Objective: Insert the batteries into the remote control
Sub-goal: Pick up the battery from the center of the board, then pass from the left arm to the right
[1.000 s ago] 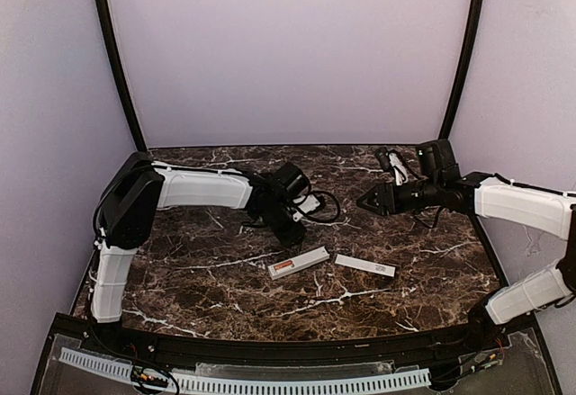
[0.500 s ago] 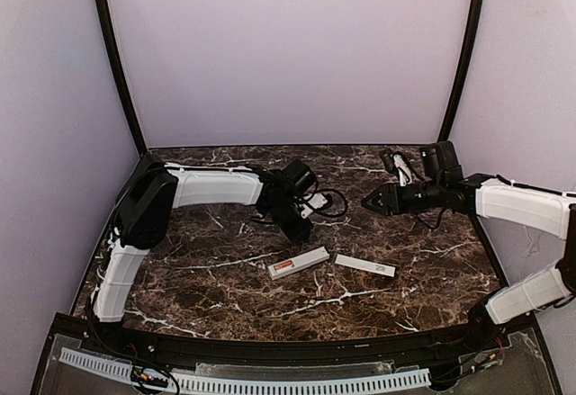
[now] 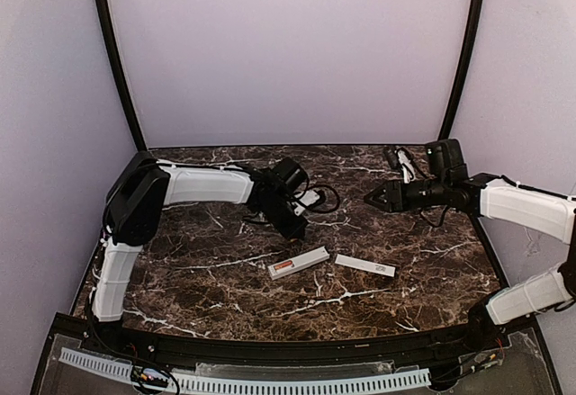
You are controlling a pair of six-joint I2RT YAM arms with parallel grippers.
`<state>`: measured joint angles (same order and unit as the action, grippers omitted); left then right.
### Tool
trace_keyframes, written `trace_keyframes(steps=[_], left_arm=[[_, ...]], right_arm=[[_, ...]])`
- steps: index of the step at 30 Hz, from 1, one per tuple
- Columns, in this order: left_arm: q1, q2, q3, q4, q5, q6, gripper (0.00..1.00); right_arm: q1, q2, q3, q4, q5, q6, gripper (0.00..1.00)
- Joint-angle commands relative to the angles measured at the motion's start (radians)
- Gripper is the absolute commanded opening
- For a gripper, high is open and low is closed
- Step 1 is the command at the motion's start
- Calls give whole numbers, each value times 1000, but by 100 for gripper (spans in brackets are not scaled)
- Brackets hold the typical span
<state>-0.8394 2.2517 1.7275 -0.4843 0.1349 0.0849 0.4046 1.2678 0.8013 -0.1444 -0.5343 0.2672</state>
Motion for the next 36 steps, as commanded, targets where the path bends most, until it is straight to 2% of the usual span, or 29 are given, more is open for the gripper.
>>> trace_keyframes(steps=[1,5,6,11,17,21,29,36], left_arm=[[33,-237,-160,249,120,-97,0],[43,-435,-372,572,224,-226,0],[43,-500,-453,696,236,-251,0],[42,-687,-692,1001,257,-425,1],[42,-789,-891,1401,260,-594,0],[37,-794,-977,1603,259,-690,0],[2,-822,-1005,1635,263,-693,0],[-5,-822,-1016,1648,272,-689,0]], right_arm=[[-3,-23,-11,114,-99,21,40],[24,-30,-6,203,-155,57,40],[37,-29,-3,222,-160,66,40],[152,-11,34,305,-142,69,38],[283,50,100,394,-87,71,35],[342,113,159,429,-77,87,32],[451,218,235,454,-56,82,29],[476,226,270,430,-61,62,27]])
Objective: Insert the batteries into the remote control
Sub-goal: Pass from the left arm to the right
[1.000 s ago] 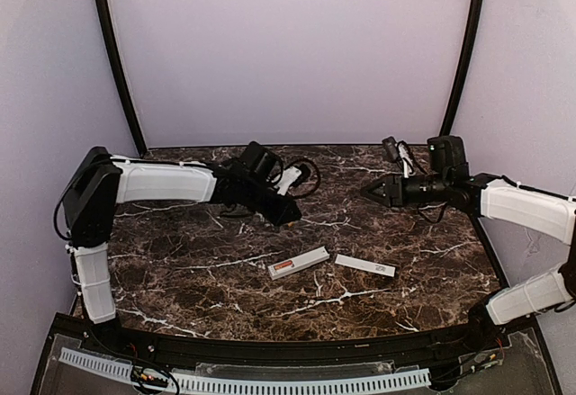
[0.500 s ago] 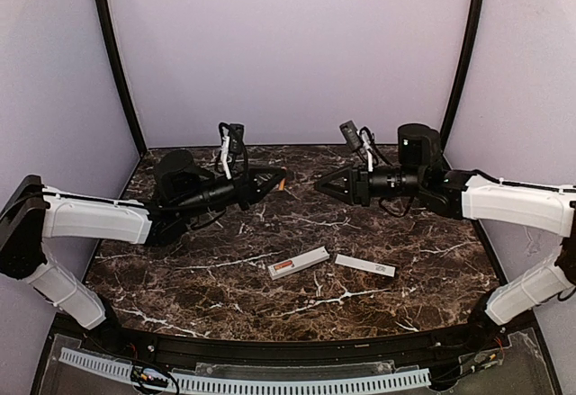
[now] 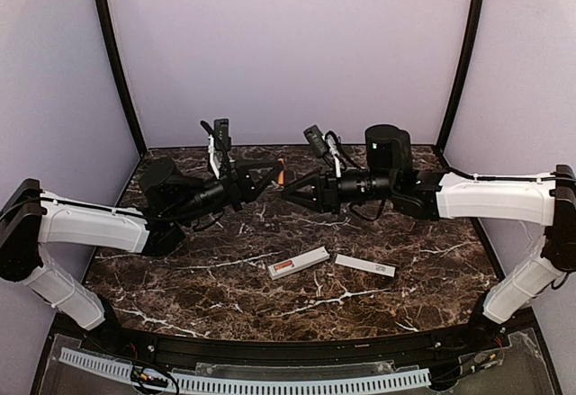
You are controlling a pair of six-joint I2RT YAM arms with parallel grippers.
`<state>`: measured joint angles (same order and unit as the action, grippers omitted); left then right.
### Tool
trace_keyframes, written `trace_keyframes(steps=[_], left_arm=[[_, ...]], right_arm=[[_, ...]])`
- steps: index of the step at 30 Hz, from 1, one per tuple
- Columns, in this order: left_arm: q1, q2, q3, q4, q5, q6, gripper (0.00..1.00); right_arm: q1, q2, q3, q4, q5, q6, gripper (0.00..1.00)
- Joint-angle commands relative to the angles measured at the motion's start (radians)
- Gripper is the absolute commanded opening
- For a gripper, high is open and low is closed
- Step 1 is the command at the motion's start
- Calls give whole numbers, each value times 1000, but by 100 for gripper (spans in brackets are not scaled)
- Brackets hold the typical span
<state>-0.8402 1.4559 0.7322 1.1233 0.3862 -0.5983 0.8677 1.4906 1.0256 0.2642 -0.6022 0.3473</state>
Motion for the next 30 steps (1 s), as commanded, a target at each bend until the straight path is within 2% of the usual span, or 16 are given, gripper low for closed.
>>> trace_keyframes(steps=[1,6,17,19,23,30], left_arm=[[-6,-25,-21,41,22,-2,0],[-8,-22,-21,36,20,5,0],[-11,-13,-21,33,29,1,0],[-11,-12,-24,31,29,3,0],[-11,-3,-30,37,26,3,0],[-11,8,-24,34,25,4,0]], right_arm=[[14,4,52,13,5,-22,27],[25,7,65,5,-2,-33,27],[27,17,77,-9,-7,-48,15],[27,14,77,-12,-10,-51,15],[28,5,73,-13,-35,-56,21],[31,0,79,-18,-46,-67,20]])
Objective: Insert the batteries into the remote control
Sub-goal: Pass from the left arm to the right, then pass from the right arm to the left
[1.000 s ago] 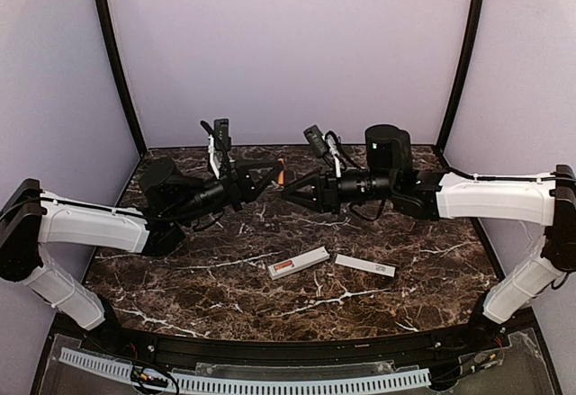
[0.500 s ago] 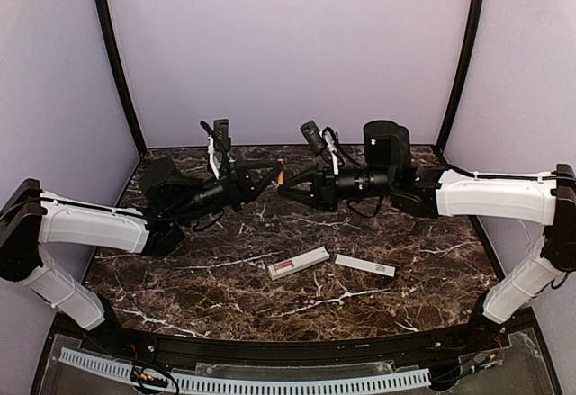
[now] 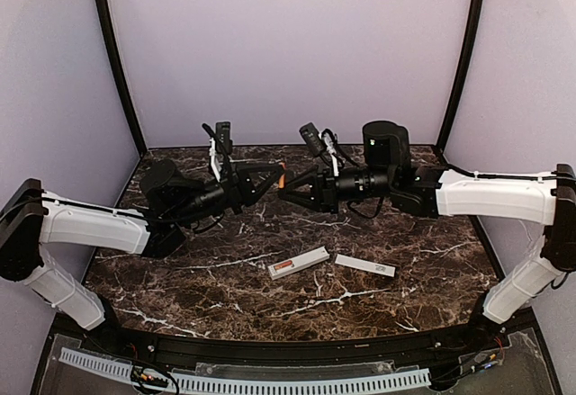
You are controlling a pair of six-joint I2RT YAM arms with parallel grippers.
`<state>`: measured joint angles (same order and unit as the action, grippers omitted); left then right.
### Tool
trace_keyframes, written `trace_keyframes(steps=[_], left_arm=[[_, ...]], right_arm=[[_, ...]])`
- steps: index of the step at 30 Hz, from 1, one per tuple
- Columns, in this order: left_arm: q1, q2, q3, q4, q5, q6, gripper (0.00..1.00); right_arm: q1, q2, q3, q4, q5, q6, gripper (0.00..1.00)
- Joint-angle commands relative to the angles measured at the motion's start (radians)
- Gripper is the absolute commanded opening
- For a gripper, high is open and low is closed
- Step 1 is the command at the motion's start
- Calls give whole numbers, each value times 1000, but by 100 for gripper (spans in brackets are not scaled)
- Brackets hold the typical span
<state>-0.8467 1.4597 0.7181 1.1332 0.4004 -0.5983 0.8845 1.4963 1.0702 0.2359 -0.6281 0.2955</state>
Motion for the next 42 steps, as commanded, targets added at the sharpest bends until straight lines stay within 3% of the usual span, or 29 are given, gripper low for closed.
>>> trace_keyframes(steps=[1,9,16,19,21,23,24,26,28,31,35,42], left_arm=[[-5,5,-9,21,11,4,0],[-4,19,-2,30,32,-11,0],[-5,20,-5,40,40,-25,0],[-5,5,-19,23,35,-12,2],[-5,-14,-29,-4,29,4,9],[-4,-43,-41,-39,17,26,27],[-5,-58,-44,-82,-2,38,38],[-4,-111,-41,-197,-44,87,49],[-3,-175,-15,-380,-110,149,54],[-2,-259,52,-725,-196,252,54],[-1,-284,148,-1015,-233,300,46],[-2,-253,174,-1093,-129,253,42]], right_arm=[[14,-7,34,11,-21,-17,20],[15,-7,36,8,-18,-21,14],[14,-9,39,-14,6,-29,0],[14,-19,37,-33,19,-44,0],[14,-25,38,-52,28,-55,0],[15,-28,40,-84,47,-66,0],[14,-26,47,-109,62,-75,0],[14,-24,56,-164,99,-98,0],[14,-14,73,-242,141,-128,0],[14,10,115,-389,213,-175,0],[16,44,153,-540,245,-235,0],[23,39,156,-593,226,-310,0]])
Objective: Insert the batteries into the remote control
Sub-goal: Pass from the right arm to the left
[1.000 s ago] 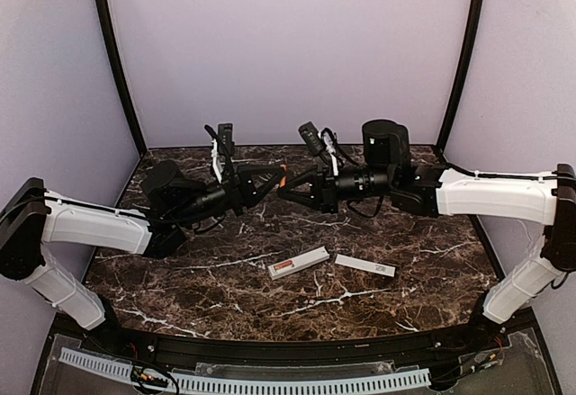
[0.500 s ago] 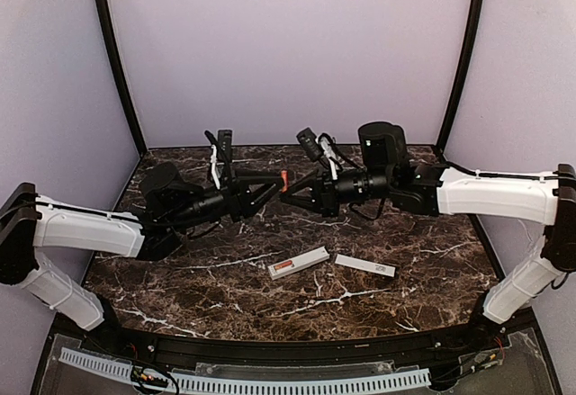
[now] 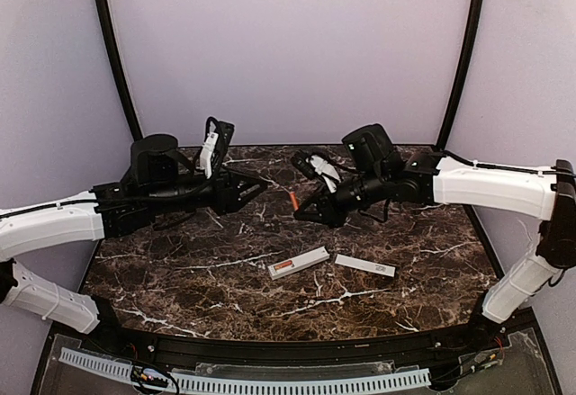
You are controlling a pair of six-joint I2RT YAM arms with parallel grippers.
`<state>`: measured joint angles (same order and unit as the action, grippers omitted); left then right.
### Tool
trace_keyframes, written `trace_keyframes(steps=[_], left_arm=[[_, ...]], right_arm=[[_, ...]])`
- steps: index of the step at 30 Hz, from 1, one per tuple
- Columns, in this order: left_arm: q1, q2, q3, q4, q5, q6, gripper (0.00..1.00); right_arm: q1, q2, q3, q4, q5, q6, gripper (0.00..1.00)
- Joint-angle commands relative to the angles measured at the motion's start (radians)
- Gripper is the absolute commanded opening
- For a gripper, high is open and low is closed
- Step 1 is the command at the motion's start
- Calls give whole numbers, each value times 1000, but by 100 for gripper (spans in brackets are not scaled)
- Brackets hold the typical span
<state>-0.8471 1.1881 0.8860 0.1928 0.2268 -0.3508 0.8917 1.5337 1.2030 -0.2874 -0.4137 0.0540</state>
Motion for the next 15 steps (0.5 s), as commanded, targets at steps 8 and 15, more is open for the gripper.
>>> trace_keyframes(steps=[8,15], left_arm=[[-14,82,25,-122,108,-19,44],[-32,123,28,-65,143,-49,46]], right_arm=[[34,18,51,-103,-54,-129,0],[50,45,71,-116,-65,-140,0]])
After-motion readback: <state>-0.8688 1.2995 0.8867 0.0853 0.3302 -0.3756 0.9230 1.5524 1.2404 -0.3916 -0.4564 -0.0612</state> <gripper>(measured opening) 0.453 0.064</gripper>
